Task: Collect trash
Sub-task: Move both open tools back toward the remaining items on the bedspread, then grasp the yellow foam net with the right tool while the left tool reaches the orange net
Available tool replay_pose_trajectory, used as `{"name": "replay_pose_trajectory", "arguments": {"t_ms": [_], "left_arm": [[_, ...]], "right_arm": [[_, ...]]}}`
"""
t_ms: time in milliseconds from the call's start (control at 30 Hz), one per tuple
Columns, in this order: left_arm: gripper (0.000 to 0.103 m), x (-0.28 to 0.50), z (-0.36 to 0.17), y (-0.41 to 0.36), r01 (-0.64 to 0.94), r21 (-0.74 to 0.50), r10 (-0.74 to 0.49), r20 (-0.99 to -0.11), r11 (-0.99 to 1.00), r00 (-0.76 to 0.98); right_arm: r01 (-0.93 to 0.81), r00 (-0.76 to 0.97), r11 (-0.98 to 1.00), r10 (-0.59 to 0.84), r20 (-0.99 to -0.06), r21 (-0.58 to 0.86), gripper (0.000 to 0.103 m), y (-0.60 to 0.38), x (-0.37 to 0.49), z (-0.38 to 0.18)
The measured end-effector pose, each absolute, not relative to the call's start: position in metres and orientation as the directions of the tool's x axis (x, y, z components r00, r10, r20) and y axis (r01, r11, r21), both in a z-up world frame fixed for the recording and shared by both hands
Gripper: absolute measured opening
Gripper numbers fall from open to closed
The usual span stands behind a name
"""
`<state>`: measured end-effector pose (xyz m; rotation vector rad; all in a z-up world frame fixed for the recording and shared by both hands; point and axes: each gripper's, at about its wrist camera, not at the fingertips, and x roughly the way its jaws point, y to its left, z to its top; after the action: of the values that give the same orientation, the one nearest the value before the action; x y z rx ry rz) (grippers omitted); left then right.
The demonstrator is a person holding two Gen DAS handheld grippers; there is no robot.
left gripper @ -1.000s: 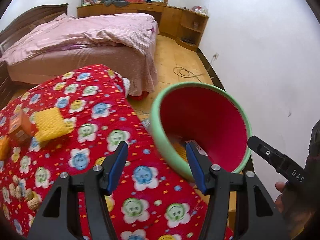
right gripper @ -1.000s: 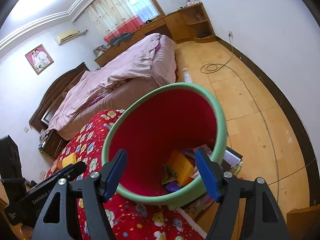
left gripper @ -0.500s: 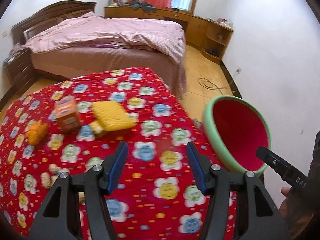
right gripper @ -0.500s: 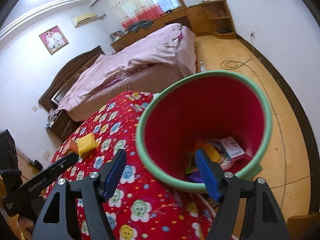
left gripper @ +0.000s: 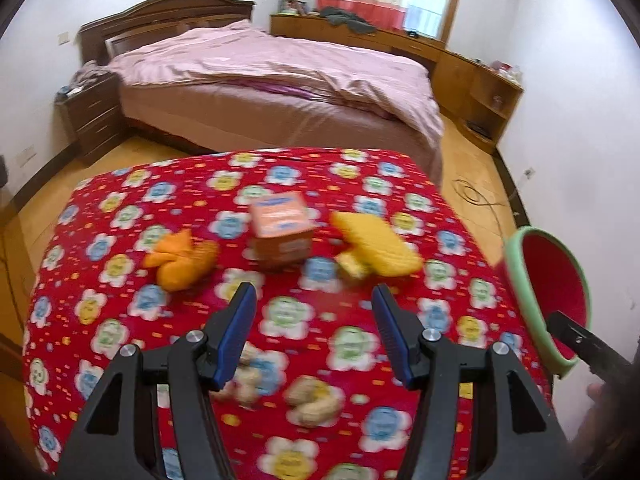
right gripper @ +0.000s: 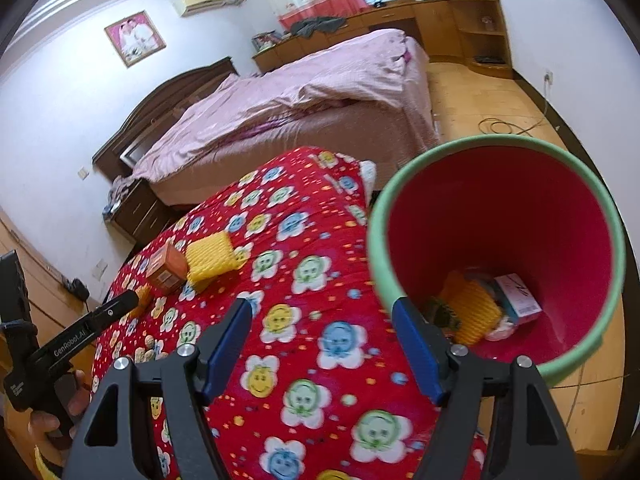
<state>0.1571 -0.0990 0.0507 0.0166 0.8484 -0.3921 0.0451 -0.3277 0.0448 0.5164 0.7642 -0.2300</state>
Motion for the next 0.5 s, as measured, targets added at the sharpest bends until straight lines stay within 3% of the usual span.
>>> {"name": "replay_pose_trajectory", "arguments": {"t_ms": [500], "left_arm": [[0.063, 0.224, 0.013, -0.04, 0.243, -0.066, -0.202, -0.781, 0.968, 0.59]], "right_arm": [[0.303, 0.68, 0.901, 0.024, -0.733, 0.311, 0.078, -0.28, 0.116, 0.047]]}}
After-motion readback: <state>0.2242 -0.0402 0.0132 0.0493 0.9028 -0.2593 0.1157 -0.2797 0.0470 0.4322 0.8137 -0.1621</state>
